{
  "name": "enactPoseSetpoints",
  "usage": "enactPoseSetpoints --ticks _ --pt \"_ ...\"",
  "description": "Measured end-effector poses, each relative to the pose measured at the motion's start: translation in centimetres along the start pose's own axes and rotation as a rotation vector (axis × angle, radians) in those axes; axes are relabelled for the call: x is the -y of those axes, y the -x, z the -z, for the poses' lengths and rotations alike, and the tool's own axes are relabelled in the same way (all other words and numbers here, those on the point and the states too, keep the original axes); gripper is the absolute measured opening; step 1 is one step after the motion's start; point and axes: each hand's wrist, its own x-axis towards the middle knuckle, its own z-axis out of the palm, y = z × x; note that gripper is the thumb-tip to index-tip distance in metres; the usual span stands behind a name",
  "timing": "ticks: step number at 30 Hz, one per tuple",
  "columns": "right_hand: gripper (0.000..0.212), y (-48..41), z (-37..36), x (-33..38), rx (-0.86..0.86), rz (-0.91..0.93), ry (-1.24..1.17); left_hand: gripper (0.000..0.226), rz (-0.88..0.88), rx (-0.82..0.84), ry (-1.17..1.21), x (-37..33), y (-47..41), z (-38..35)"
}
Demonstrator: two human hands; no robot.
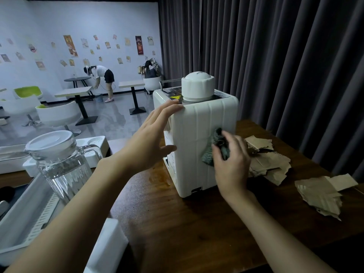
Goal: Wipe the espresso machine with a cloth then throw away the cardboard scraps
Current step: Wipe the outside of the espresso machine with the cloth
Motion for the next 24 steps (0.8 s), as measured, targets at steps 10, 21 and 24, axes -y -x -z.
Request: enactPoseSetpoints --ticks 10,21,24 --pt "0.037 1.2 -1.3 2.5 0.114 0.198 -0.05 0.099 -0.015 -0.009 0.009 0.1 0.0 0.0" --pt "0.032 -3.1 1.2 -1.1 -0.093 -0.028 0.003 0.096 0.014 0.014 0.024 -0.2 -0.1 0.3" --pt "0.031 -2.4 0.5 -0.1 -0.091 -0.037 0.001 0.097 0.009 0.008 0.027 -0.2 0.0 0.2"
